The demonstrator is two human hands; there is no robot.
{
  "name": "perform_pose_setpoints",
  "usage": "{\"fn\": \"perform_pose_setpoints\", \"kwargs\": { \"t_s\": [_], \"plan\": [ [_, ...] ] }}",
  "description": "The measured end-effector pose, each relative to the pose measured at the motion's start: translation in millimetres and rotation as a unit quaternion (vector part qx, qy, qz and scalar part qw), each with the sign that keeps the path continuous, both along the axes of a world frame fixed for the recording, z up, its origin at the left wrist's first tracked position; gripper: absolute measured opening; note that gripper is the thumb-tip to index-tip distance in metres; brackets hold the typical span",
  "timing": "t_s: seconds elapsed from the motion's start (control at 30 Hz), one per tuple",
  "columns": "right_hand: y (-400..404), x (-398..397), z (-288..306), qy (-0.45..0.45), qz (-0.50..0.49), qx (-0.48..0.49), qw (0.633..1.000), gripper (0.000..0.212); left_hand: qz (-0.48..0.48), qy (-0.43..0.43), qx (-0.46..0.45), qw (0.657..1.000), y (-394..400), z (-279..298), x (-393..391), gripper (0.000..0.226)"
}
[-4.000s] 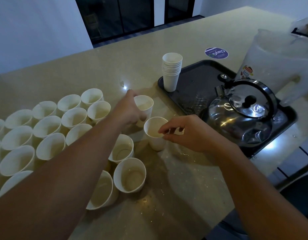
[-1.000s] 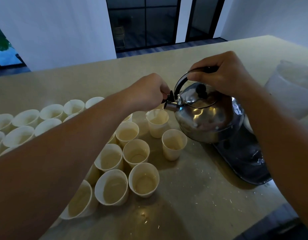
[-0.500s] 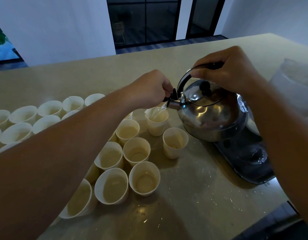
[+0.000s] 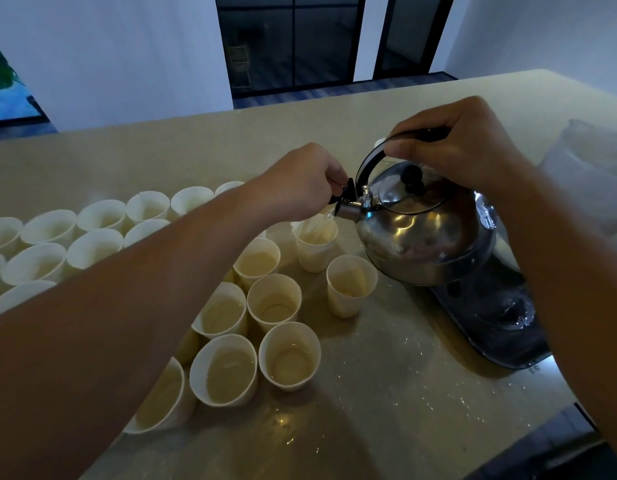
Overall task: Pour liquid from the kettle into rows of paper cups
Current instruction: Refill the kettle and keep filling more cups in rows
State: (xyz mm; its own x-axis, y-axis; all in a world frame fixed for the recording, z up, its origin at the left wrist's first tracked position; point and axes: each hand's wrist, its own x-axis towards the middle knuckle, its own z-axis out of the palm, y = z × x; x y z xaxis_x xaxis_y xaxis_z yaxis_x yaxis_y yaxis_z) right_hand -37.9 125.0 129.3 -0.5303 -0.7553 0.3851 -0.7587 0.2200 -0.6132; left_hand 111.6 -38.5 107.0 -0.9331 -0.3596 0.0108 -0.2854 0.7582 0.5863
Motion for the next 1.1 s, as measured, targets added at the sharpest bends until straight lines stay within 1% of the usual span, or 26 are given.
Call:
{"fn": "perform_pose_setpoints", "kwargs": {
  "t_s": [0.23, 0.37, 0.5, 0.63, 0.8, 0.93, 1.1],
  "plan": [
    [6, -1, -6, -0.004, 0.005, -0.007, 1.000, 0.018, 0.003, 0.006, 0.007, 1.000, 4, -3, 1, 0.050],
    [11, -2, -13, -0.021, -0.002, -0.048, 0.999, 0.015, 0.005, 0.026, 0.009, 1.000, 7, -2, 1, 0.050],
    [19, -6, -17, -0.040, -0.019, -0.100, 0.994, 0.017, 0.003, 0.067, 0.006, 0.998, 12, 4, 0, 0.046],
    [29, -6, -14, -0.035, -0.028, -0.135, 0.990, 0.017, -0.021, 0.100, 0.008, 0.995, 20, 11, 3, 0.052],
    [41, -3, -6, -0.028, -0.026, -0.147, 0.988, 0.018, -0.034, 0.114, 0.008, 0.993, 29, 16, 5, 0.053],
    [52, 1, 2, -0.024, -0.022, -0.142, 0.989, 0.017, -0.041, 0.119, 0.033, 0.992, 35, 19, 9, 0.052],
    [68, 9, 3, -0.023, -0.008, -0.126, 0.992, 0.022, -0.043, 0.109, 0.039, 0.992, 45, 21, 14, 0.044]
  ]
}}
